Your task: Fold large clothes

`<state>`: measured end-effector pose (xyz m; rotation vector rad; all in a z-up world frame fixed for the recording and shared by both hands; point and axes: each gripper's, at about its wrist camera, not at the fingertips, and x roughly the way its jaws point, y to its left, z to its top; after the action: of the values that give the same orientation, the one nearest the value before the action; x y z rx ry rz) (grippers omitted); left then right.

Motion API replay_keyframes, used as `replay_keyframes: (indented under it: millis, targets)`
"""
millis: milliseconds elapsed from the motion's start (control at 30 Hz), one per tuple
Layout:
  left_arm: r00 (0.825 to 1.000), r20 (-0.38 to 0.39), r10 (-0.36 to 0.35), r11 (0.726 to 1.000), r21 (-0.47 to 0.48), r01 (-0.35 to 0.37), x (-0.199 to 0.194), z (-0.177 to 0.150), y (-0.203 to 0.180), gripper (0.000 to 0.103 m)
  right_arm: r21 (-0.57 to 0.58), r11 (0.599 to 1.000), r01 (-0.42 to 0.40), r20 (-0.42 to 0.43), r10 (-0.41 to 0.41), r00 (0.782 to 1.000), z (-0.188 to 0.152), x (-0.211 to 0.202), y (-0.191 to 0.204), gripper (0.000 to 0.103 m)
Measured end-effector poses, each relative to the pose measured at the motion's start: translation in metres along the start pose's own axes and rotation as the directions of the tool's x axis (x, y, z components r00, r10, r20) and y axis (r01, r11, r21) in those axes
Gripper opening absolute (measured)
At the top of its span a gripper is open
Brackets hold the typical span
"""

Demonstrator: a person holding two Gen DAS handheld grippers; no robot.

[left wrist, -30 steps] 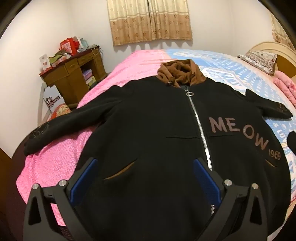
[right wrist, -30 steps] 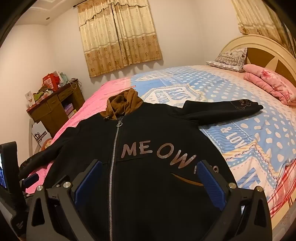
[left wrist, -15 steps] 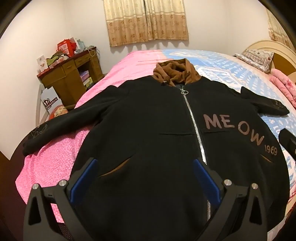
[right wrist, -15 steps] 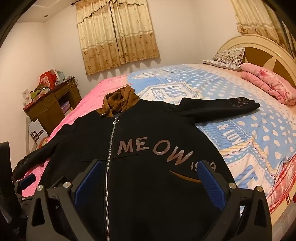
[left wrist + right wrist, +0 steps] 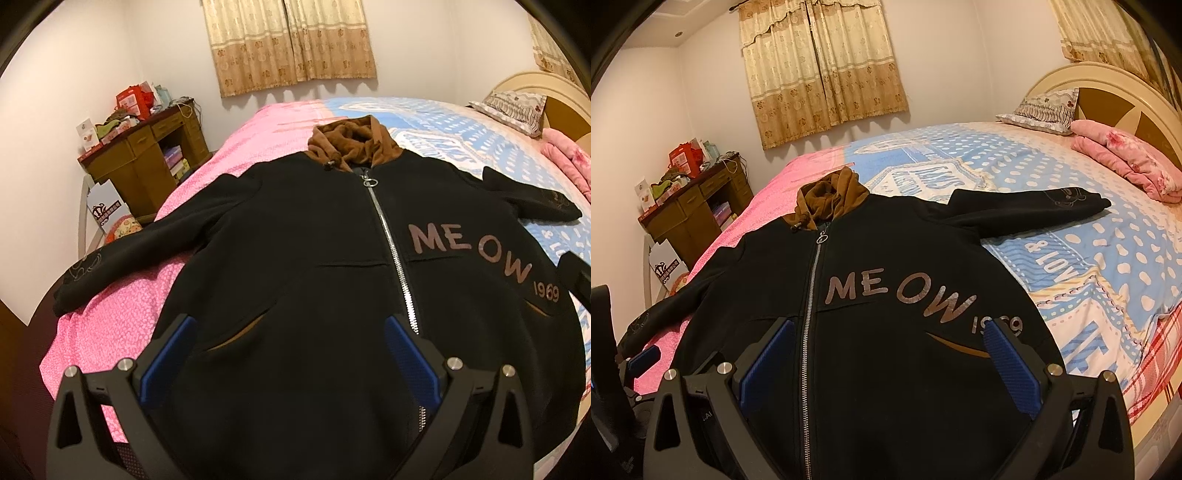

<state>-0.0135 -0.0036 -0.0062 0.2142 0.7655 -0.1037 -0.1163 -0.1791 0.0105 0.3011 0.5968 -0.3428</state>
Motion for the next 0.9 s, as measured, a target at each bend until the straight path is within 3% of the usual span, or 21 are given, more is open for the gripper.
replay_keyframes:
  millis: [900]
  targets:
    - [1.000,-0.013,-0.011,1.000,0.000,0.011,0.0006,-0.0024,-0.0006,0.103,-0.011,1.000,-0.013,-0.021,0.013,1.000,-0.0029,0.0033,0.0013,0.102]
